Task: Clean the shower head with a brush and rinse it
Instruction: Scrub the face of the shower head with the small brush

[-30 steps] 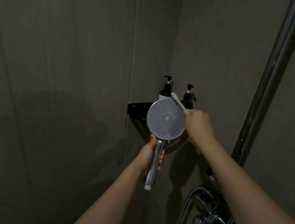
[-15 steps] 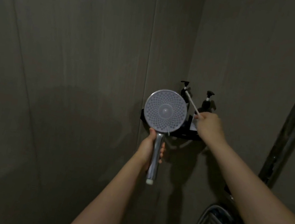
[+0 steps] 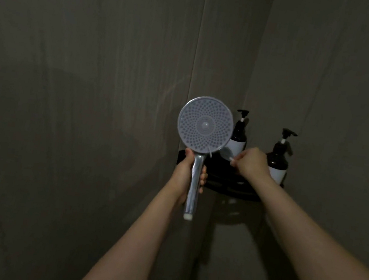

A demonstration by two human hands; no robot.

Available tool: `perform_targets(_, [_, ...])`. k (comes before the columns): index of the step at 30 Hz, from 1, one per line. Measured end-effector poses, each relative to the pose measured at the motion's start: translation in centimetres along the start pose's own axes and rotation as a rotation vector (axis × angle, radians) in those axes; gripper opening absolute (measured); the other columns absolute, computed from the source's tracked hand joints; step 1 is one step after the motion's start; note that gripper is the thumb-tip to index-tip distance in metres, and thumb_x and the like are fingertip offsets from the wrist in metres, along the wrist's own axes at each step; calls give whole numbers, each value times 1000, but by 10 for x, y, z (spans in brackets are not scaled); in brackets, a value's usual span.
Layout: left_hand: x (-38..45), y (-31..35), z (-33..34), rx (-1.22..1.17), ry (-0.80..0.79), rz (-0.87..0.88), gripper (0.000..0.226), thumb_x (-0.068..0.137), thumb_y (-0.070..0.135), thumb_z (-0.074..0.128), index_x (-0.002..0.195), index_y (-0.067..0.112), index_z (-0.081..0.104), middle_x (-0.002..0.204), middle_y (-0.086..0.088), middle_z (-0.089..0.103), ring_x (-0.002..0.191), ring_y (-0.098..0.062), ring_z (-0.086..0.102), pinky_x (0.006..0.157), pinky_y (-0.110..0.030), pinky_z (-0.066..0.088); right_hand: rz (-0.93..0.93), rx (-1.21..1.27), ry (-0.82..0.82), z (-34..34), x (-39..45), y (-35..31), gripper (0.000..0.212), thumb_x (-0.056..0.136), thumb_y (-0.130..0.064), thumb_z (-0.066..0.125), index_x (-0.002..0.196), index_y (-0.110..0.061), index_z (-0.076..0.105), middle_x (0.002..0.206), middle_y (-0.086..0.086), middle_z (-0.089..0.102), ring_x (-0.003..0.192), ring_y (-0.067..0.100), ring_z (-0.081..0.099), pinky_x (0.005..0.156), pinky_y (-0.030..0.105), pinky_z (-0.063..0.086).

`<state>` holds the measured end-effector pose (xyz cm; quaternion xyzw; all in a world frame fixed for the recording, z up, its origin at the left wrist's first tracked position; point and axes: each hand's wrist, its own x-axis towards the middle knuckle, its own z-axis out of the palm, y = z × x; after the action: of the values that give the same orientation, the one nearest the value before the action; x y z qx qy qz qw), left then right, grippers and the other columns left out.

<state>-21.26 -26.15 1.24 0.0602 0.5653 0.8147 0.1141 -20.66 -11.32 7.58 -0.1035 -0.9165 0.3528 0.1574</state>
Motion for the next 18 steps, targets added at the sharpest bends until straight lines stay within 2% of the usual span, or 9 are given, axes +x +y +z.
perform_targets(2, [9,3,-6,6,-8,-1,71,88,70,14,60,14,47,48,1,44,40,-11,40,43,-20,34,34,-37,-26,11,8,-2,21,82,-10,68,96,5,68,95,18,67,90,28,64,67,28,47])
perform_targets(4, [16,4,-11,-3,-12,-16,71,88,70,14,61,14,48,49,0,44,40,-11,41,43,-20,33,52,-83,-33,19,14,-1,14,83,-9,66,76,3,64,80,16,61,75,25,59,56,24,41])
perform_targets(6, [22,4,-15,-10,-25,-25,71,89,70,14,63,13,48,50,0,45,41,-11,41,44,-21,34,75,-112,-39,28,20,5,33,85,-7,62,56,-6,46,63,9,49,58,18,47,43,25,30])
perform_targets(8, [25,3,-18,-9,-39,-23,71,89,69,14,63,13,48,49,1,46,41,-11,41,43,-20,34,83,-147,-52,37,25,9,36,87,-5,59,55,-8,43,60,7,45,58,17,45,41,24,27])
perform_targets(11, [29,4,-22,-15,-50,-17,71,88,70,14,62,13,48,49,1,47,42,-11,42,42,-18,35,105,-193,-77,44,32,9,22,86,-6,60,66,-4,52,74,11,54,69,21,52,43,22,32])
perform_targets(14, [29,6,-26,-32,-46,-19,71,89,69,14,63,13,48,51,0,46,42,-11,41,41,-18,35,105,-262,-103,48,36,9,33,83,-7,65,58,-9,44,64,6,47,55,15,45,40,24,30])
perform_targets(18, [30,6,-29,-28,-29,-41,71,89,69,14,63,13,48,51,0,45,41,-10,41,41,-18,34,130,-323,-96,53,35,9,29,78,-9,70,63,-11,45,67,5,48,60,16,49,43,24,37])
